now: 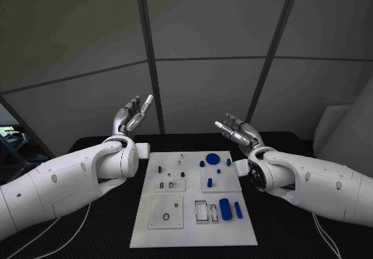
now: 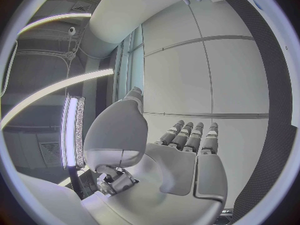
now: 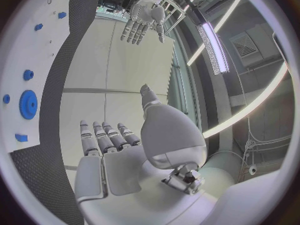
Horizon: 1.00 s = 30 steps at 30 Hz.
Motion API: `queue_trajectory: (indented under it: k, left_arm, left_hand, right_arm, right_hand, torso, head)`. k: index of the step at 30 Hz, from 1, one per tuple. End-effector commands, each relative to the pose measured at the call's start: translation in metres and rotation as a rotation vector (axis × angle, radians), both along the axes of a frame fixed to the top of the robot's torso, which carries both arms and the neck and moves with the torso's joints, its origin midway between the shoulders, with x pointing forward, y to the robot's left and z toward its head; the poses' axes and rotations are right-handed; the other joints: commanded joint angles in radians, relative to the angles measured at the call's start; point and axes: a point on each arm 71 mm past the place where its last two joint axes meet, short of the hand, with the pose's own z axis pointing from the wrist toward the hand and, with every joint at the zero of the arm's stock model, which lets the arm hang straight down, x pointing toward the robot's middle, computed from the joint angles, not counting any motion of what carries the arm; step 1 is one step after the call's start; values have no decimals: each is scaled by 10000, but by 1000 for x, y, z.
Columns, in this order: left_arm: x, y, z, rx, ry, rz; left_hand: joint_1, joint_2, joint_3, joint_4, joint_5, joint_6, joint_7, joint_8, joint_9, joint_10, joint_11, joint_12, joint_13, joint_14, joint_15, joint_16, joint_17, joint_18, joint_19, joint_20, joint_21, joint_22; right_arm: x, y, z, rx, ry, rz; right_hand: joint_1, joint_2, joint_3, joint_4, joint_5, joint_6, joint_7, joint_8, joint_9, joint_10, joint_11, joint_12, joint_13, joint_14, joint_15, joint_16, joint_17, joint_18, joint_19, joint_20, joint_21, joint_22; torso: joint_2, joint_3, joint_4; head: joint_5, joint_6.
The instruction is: Assemble the parts on the task board
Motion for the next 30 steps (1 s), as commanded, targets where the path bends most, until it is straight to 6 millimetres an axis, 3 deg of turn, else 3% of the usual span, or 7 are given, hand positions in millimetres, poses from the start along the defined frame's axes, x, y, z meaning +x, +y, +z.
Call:
queue_trajectory:
  k: [1,6,8,11,14,18,30]
  left_arm:
    - [0,-3,4,-6,-509,-414]
    - [0,-3,4,-6,-509,-414]
    - [-4,9,4,-59,-310,-665]
    - [-4,10,4,-84,-285,-741]
    - [-5,12,4,-93,-253,-779]
    - [-9,15,5,-58,-229,-829]
    - [-30,16,14,288,-262,-1785]
  left_hand:
    - [364,162,83,78,47,234,912,75,31,221,120,75,34,232,133,76,41,-304,101,141,95,35]
    - [707,347,147,51,12,892,1125,168,95,1044,351,170,107,1421,368,281,163,-440,761,217,443,216]
    - [941,390,150,55,-6,1560,1273,293,166,1976,539,327,196,2930,534,656,325,-602,1970,250,1044,523]
    - [1199,499,143,22,-26,2822,1310,565,302,3879,705,722,366,5155,491,1224,536,-591,4223,206,2164,1053]
    - [1525,610,86,-37,-44,4443,1297,903,448,6346,489,1265,525,6766,200,1693,684,-299,5712,207,2946,1346]
    - [1915,707,-62,-118,-52,6073,1139,1166,507,7382,201,1557,497,8222,-196,2202,999,-161,7143,-49,3771,1656]
    - [2529,859,-394,-501,-57,7289,814,1175,433,8761,-191,1623,541,9464,-618,2398,1732,-181,8100,-497,4579,2007]
  right_arm:
    - [0,11,1,-555,94,1934]
    - [3,12,2,-768,118,2339]
    - [10,-10,12,-3892,-2340,1803]
    - [11,-10,13,-4642,-2715,1943]
    - [12,-10,15,-5441,-3085,2099]
    - [14,-10,19,-6497,-3547,2252]
    - [19,0,38,-9956,-4694,3015]
  right_hand:
    - [1420,-18,196,-715,-507,1738,1515,381,225,2498,312,469,241,2721,178,575,256,314,1602,57,683,325]
    - [2035,45,504,-1205,-557,4890,1289,1085,568,6458,-154,1294,480,6332,-368,1366,456,876,4461,28,1893,805]
    - [2158,86,627,-1360,-550,6172,1111,1276,629,7155,-344,1321,404,7113,-602,1460,431,1039,5036,-7,2117,825]
    - [2114,79,671,-1412,-626,7127,1022,1360,634,7789,-534,1332,390,7828,-783,1558,463,1094,5511,-120,2298,837]
    - [1964,35,639,-1382,-714,7498,960,1271,556,8270,-651,1217,368,8474,-964,1597,507,1092,5986,-296,2473,847]
    - [1997,-22,720,-1524,-523,7876,835,1131,482,8721,-805,992,362,9158,-1174,1595,582,1084,6510,-529,2685,871]
    - [1967,-326,1227,-2176,164,8815,422,903,480,10028,-1326,562,387,11916,-2032,2471,1430,1074,8426,-1516,4331,1619]
  torso:
    - [1,0,0]
    - [1,0,0]
    - [261,-9,34]
    - [313,-7,43]
    - [393,4,48]
    - [514,-11,39]
    - [1050,-63,72]
  head:
    - [2,-1]
    - [2,-1]
    - [123,-64]
    - [130,-41]
    - [116,-12]
    - [110,-36]
    - [65,159]
